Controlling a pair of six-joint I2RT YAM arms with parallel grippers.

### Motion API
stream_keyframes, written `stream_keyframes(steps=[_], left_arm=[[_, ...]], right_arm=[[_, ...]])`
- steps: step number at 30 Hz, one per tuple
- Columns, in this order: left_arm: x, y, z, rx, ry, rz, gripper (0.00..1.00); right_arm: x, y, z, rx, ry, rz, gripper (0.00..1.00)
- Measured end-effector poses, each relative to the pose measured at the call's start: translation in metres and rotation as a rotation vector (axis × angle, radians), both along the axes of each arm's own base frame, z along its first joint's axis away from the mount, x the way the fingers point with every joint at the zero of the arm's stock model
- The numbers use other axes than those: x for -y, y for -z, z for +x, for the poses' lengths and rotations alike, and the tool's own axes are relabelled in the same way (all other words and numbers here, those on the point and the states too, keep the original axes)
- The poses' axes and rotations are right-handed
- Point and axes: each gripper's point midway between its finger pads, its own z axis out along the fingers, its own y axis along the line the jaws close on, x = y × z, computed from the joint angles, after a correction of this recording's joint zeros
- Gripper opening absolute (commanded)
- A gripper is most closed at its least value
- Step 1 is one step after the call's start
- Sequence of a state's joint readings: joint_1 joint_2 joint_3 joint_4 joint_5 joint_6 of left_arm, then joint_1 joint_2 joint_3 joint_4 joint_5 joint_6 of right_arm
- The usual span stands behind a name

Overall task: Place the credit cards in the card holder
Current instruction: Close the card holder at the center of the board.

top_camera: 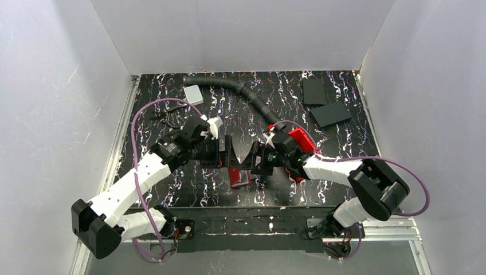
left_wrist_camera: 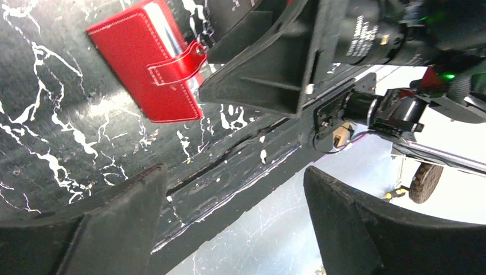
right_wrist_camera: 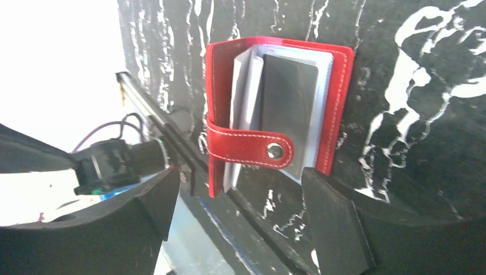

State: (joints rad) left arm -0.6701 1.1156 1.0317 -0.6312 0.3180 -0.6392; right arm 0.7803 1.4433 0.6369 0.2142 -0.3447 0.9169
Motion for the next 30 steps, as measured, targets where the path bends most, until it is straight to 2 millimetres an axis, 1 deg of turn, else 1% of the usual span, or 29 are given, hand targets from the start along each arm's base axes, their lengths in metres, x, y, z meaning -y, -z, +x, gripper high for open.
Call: stream_keyframes(steps=[1, 2, 4, 5, 9, 11, 14, 17, 21, 23, 27, 30], left_arm=[[-0.002, 0.006, -0.002, -0.012, -0.001, 0.009, 0.77], [-0.004, 0.012, -0.005, -0.028, -0.006, 0.016, 0.7], [-0.007, 0.026, -0.01, -0.059, -0.014, 0.032, 0.53], [-0.008, 0.033, -0.011, -0.073, -0.021, 0.036, 0.47], [-0.007, 0.059, -0.012, -0.126, -0.04, 0.056, 0.28], [-0.005, 0.07, -0.007, -0.141, -0.051, 0.075, 0.23], [-0.001, 0.086, 0.003, -0.153, -0.062, 0.102, 0.17], [0.006, 0.107, 0.012, -0.179, -0.063, 0.129, 0.11], [0.013, 0.132, 0.02, -0.209, -0.061, 0.148, 0.08], [0.015, 0.14, 0.021, -0.219, -0.059, 0.151, 0.07], [0.022, 0.152, 0.024, -0.235, -0.048, 0.141, 0.06], [0.024, 0.159, 0.025, -0.246, -0.045, 0.14, 0.06]], right_arm=[[-0.006, -0.002, 0.002, -0.018, 0.019, 0.04, 0.88], [-0.008, -0.002, 0.003, -0.035, 0.034, 0.061, 0.88], [-0.008, 0.001, 0.002, -0.069, 0.065, 0.084, 0.88], [-0.007, 0.003, 0.001, -0.088, 0.082, 0.09, 0.87], [-0.007, 0.002, 0.003, -0.126, 0.132, 0.117, 0.87], [-0.007, 0.002, 0.005, -0.136, 0.158, 0.134, 0.86], [-0.004, 0.006, 0.004, -0.157, 0.184, 0.136, 0.84], [0.0, 0.012, 0.004, -0.168, 0.211, 0.123, 0.78], [0.004, 0.015, 0.007, -0.162, 0.223, 0.13, 0.72], [0.006, 0.015, 0.009, -0.149, 0.224, 0.154, 0.72], [0.01, 0.014, 0.013, -0.129, 0.229, 0.186, 0.78], [0.011, 0.015, 0.015, -0.123, 0.228, 0.184, 0.79]])
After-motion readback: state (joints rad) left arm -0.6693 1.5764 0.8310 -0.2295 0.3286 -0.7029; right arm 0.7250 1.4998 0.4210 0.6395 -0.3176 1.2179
